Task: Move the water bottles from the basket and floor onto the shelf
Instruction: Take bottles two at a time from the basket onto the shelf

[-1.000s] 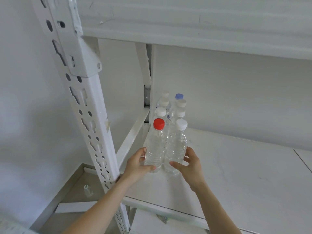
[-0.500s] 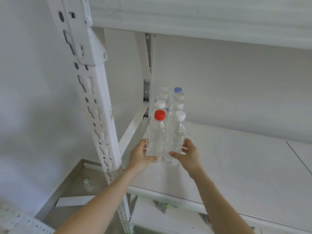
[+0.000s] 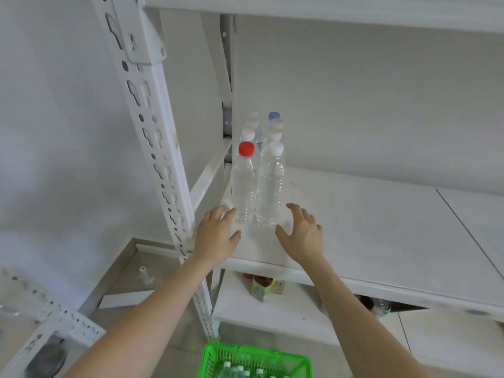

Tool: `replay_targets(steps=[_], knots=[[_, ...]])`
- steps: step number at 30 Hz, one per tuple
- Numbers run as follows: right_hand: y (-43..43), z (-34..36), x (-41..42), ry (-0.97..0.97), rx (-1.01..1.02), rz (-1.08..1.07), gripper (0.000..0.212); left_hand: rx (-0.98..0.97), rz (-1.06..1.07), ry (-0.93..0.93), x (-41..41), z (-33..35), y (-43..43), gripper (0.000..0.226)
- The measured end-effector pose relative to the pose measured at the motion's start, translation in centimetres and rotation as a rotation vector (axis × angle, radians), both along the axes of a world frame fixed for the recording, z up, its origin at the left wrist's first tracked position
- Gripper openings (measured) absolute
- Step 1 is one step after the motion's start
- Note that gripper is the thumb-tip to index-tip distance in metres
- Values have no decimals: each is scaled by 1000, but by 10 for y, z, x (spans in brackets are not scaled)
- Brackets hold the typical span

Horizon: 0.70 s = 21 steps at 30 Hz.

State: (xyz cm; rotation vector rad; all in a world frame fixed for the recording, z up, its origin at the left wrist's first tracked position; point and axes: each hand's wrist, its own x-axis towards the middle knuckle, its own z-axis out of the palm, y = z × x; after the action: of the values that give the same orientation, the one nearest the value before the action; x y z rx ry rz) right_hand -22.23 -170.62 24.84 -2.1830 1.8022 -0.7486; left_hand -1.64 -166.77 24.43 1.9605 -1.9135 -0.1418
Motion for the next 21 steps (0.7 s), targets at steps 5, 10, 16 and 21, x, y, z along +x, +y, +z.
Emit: replay_targets(steps=[5, 10, 16, 21], knots=[[40, -15, -11, 186, -143, 17, 58, -48, -17, -191, -12, -19, 43, 60], [83, -32, -27, 348, -73, 39, 62, -26, -24, -233, -23, -41, 92, 60], [148, -55, -39, 392, -44, 22, 63, 10, -43, -257, -30, -64, 149, 62], [215, -79, -46, 379, -42, -17, 64, 67, -105, -278, -40, -85, 205, 64]])
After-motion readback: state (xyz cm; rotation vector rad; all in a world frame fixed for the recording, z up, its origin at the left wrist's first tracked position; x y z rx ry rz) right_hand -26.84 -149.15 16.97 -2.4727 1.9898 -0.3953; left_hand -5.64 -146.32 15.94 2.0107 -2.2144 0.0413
